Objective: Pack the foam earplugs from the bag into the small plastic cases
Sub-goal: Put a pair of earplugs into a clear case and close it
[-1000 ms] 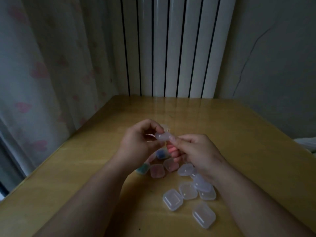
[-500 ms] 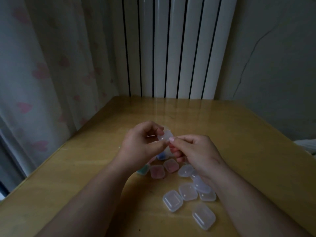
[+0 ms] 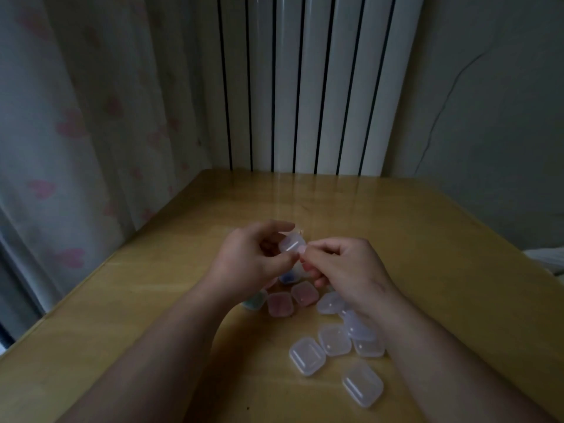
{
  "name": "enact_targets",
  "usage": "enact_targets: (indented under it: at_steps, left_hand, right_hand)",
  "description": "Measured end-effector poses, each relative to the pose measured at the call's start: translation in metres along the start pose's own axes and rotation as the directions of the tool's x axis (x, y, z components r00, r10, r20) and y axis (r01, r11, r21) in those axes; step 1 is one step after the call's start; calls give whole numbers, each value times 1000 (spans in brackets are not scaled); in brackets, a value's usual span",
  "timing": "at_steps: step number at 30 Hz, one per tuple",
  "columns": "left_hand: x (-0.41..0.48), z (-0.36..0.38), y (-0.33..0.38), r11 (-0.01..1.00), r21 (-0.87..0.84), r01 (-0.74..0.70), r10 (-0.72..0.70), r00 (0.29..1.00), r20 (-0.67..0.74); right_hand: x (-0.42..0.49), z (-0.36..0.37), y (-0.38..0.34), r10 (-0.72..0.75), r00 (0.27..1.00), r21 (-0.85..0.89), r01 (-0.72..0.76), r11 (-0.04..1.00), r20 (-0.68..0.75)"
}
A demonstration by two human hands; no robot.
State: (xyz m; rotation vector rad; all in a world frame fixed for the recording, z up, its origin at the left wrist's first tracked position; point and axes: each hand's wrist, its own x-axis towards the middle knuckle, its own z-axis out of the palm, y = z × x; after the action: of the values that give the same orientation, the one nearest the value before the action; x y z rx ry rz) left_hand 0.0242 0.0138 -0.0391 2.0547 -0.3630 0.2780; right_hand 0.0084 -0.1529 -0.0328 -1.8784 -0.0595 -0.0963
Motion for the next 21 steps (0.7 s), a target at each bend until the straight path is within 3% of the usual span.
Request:
enact_targets:
  at_steps: [5,9,15,21]
  left_hand:
    - [-1,1,0,995,93,-24,23,1000,12]
    - [1,6,0,999,29,23,-23,1000,0]
    - [0,0,2,947,-313,75,-71,997,24]
    - [-1,-2,3,965,-243,99,-66,988,139]
  right_hand:
    - [0,3,0,1,999,-65,-5,998,-52]
    - [3,4,-1,2,993,-116,-15,993,-115]
    - [5,-8,-2,72,996,24,-71,997,-59]
    - [6,-8,4,74,997,138,-71,988,-17]
